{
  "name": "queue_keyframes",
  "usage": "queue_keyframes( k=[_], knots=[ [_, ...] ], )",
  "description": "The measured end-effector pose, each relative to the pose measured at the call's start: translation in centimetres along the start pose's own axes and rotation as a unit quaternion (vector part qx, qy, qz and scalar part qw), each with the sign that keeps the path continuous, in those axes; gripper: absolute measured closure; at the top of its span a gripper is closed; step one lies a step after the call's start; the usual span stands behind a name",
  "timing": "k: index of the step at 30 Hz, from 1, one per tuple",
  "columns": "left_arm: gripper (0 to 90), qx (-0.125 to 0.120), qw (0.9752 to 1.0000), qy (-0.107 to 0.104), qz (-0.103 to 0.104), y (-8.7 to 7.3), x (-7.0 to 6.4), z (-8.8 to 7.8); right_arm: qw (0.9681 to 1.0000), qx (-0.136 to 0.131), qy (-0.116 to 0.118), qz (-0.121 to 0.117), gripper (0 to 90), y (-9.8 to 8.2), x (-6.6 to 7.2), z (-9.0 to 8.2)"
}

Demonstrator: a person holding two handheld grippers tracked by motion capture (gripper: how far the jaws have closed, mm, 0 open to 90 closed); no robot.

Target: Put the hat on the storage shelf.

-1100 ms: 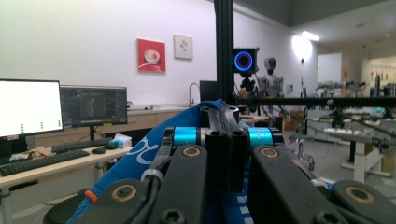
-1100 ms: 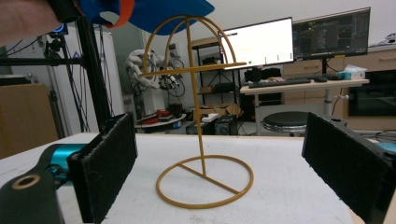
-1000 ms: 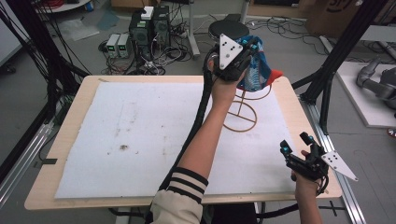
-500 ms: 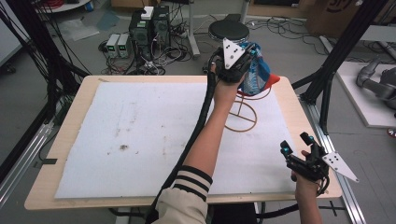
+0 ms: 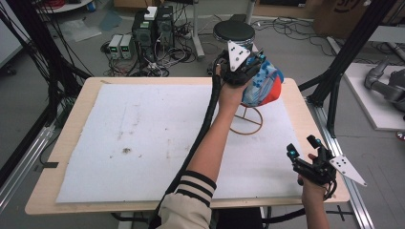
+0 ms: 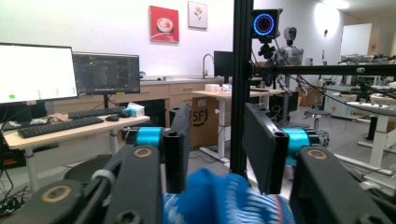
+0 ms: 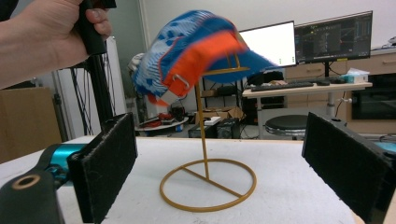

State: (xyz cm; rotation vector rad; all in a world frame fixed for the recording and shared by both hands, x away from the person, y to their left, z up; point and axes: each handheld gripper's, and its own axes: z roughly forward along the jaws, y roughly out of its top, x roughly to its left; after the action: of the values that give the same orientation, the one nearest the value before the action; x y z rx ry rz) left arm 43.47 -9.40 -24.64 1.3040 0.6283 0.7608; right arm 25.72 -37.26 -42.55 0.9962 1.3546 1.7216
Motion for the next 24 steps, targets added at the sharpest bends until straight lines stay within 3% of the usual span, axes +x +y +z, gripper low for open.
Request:
queue_keyframes(
  k=[10,15,24],
  knots=[
    [39.8,-0.007,0.9999,0.000,-0.014,0.0,0.5,-0.8,1.0000,0.001,0.001,0.000,10.1,0.0,0.1,0.1],
    [35.3,-0.007,0.9998,-0.010,-0.018,0.0,0.8,-1.5,1.0000,0.001,0.004,-0.002,10.0,0.0,0.2,0.1],
    [29.4,-0.007,0.9999,-0.011,-0.004,0.7,1.7,-3.8,0.9999,0.004,0.006,-0.007,10.1,0.0,0.3,0.1]
  ],
)
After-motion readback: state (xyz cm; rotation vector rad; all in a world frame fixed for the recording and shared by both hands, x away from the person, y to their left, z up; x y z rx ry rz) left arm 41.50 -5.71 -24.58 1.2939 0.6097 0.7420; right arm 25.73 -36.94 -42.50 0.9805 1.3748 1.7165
